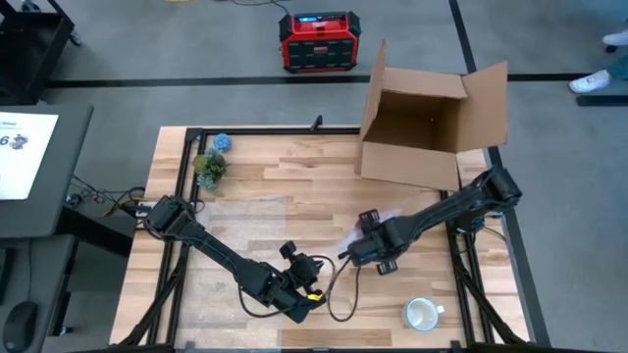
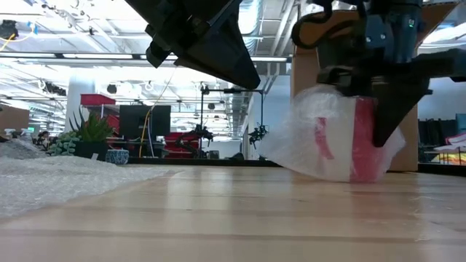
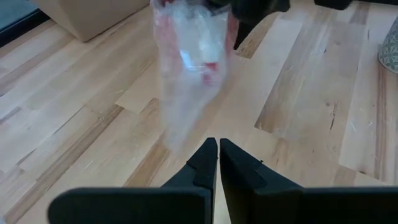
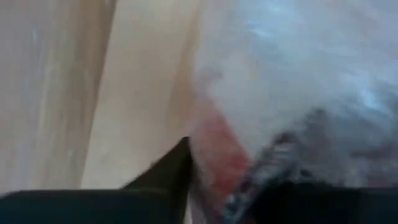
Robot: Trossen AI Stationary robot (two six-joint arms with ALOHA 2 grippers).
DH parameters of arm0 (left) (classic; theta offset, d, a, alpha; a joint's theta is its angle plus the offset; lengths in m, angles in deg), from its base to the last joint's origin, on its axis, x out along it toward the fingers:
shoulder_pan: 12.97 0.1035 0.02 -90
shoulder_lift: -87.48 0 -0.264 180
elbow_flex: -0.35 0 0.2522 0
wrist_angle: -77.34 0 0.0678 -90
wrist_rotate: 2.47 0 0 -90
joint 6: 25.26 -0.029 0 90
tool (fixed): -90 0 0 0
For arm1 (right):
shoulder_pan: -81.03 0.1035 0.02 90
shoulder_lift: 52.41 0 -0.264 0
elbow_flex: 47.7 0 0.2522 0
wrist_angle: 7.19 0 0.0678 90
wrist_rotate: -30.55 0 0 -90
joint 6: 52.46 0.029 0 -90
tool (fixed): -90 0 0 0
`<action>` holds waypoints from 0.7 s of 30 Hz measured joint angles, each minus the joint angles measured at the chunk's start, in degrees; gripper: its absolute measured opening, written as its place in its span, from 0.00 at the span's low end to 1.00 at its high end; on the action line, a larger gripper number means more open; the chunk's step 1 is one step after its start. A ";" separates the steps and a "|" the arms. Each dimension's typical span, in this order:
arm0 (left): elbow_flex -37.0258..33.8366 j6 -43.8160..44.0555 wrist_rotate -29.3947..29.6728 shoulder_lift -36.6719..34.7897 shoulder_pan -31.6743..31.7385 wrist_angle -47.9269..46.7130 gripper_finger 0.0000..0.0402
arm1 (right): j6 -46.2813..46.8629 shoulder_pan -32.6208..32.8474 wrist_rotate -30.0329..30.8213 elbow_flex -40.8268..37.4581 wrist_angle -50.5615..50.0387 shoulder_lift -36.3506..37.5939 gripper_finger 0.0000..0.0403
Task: Wrap mug
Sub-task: Put the red wrapped mug into the cardboard box
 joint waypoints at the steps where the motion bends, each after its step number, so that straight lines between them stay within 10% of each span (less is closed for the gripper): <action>1: 0.00 0.00 0.00 0.00 -0.08 -0.04 0.00 | -0.38 0.14 0.04 -0.10 0.13 -0.08 0.12; 16: 0.00 -0.48 0.07 0.00 -0.84 0.01 0.00 | 0.20 9.00 -10.36 21.19 -11.40 16.83 0.06; 21: 0.00 -0.46 0.09 0.00 -0.84 -0.08 0.00 | -0.40 12.61 7.81 33.88 -13.56 22.45 0.06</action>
